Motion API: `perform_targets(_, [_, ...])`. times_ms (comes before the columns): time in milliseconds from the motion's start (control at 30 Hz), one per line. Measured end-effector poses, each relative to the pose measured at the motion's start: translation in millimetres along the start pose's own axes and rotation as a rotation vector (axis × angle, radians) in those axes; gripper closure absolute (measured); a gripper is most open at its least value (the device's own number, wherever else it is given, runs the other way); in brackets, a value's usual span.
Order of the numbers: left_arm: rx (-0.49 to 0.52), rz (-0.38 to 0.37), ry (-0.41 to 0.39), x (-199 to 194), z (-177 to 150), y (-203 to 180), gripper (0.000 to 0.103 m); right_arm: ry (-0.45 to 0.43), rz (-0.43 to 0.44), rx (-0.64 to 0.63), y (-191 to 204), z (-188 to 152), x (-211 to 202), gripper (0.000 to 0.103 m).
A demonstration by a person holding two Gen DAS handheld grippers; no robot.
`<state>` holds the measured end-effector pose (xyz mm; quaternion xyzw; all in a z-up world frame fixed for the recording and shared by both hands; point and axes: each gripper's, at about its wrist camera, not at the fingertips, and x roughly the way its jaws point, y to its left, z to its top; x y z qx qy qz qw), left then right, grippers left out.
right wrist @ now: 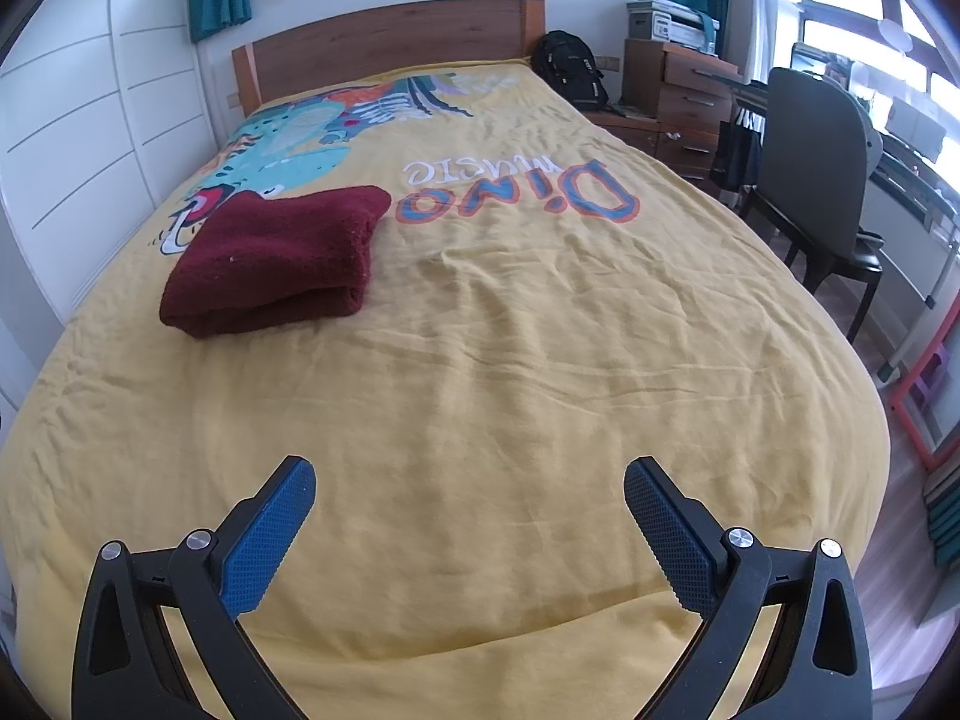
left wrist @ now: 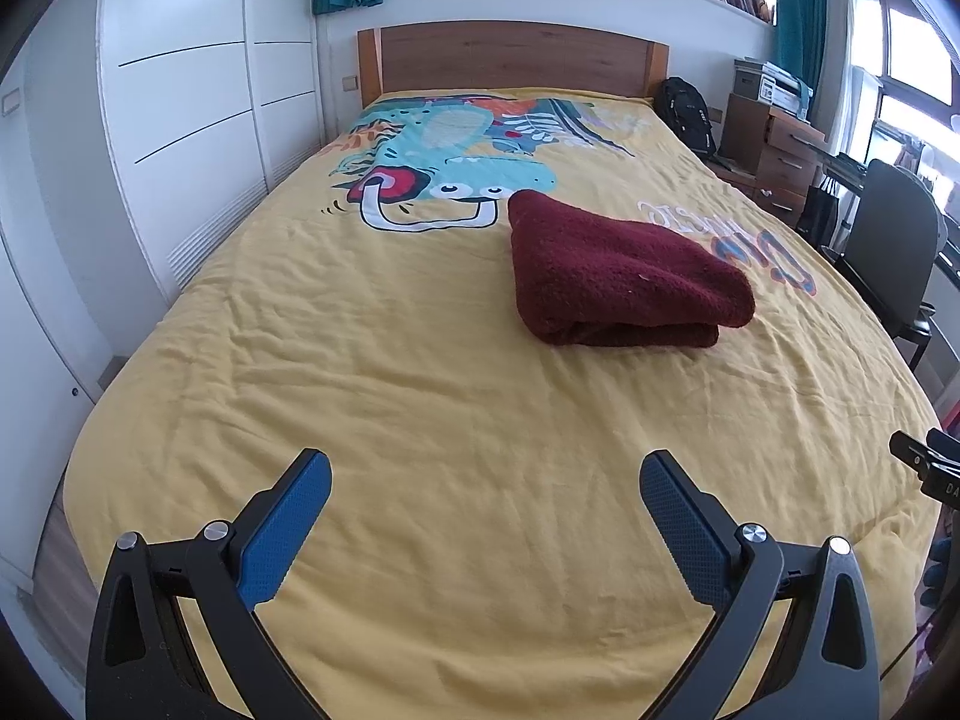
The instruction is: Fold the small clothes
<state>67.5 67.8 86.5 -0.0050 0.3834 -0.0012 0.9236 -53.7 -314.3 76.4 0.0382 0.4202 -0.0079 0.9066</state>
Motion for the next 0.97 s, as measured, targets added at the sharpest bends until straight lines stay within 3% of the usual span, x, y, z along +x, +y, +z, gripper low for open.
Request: perform_targets(967, [0.001,-0.013,0.010,3.9,-6.0,-1.8,0.001,0.000,-0.006,-0.001,-5.2,-3.3,0.5,0.000])
